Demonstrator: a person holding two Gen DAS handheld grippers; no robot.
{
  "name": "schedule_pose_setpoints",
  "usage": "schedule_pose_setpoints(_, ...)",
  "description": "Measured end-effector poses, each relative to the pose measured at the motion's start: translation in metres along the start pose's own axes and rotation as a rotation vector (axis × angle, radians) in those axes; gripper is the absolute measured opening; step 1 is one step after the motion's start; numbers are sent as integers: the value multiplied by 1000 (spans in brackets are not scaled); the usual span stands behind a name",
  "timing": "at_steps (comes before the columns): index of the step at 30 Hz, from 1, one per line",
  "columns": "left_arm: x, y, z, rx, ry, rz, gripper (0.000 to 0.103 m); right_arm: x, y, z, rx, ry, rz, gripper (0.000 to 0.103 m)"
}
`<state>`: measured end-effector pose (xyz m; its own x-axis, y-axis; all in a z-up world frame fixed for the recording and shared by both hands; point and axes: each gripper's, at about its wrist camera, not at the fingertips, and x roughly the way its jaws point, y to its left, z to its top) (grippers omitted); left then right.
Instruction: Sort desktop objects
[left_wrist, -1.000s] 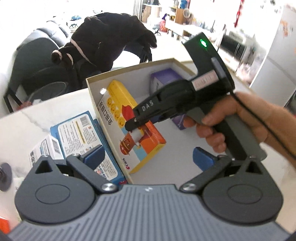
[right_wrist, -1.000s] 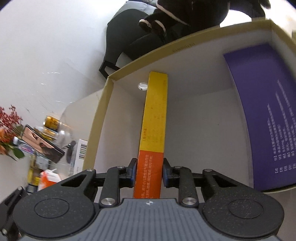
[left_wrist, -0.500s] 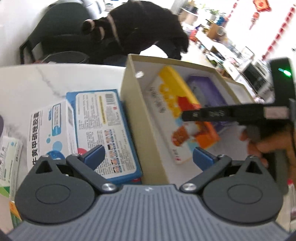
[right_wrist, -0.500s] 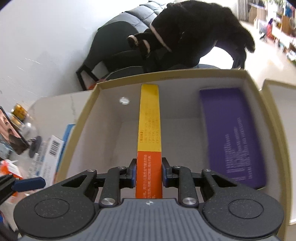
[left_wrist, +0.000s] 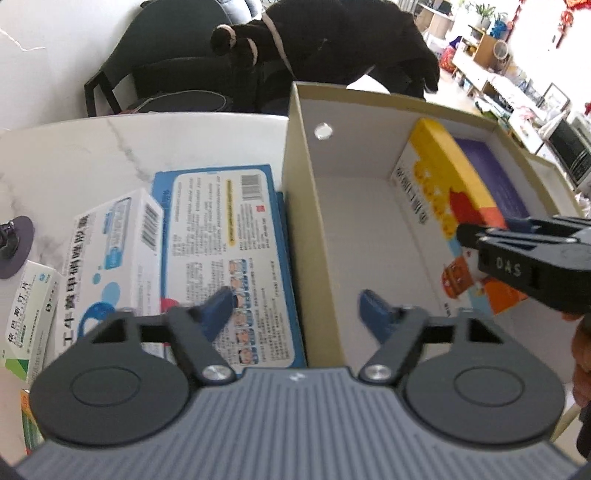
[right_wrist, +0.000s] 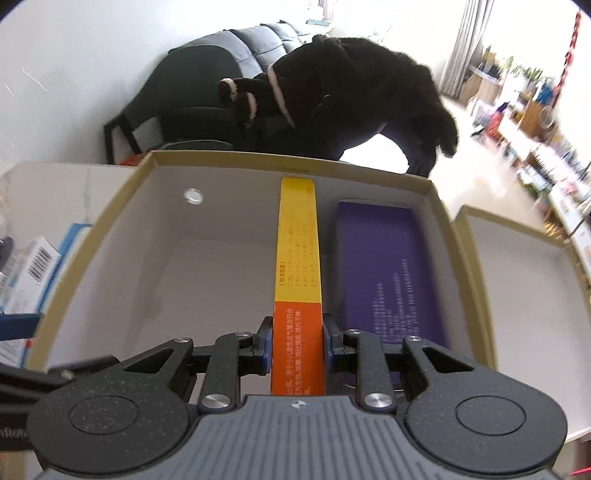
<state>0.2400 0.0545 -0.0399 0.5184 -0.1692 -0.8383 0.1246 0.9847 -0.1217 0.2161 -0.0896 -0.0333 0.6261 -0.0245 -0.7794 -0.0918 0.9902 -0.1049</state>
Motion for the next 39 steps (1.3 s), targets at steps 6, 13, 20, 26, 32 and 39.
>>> schedule_pose_setpoints(6, 4, -26, -4, 157, -32, 59, 15, 1, -9, -5, 11, -15, -55, 27)
schedule_pose_setpoints(13, 7, -54, -12, 278, -45, 56, 9, 1, -21, -13, 24, -20, -136, 27)
schedule_pose_setpoints(20, -2, -54, -17, 279, -33, 59, 30, 4, -25, -15, 12, -6, -207, 30)
schedule_pose_setpoints(26, -17, -43, -23, 241, -70, 3, 48, 4, -15, -15, -53, -20, -250, 32)
schedule_pose_setpoints(32, -28, -44, -25, 229, -88, -6, 49, 2, -2, -11, -179, -101, -334, 41)
schedule_pose_setpoints(39, -37, -39, -25, 202, -103, -17, 52, 10, 1, -10, -220, -86, -384, 31)
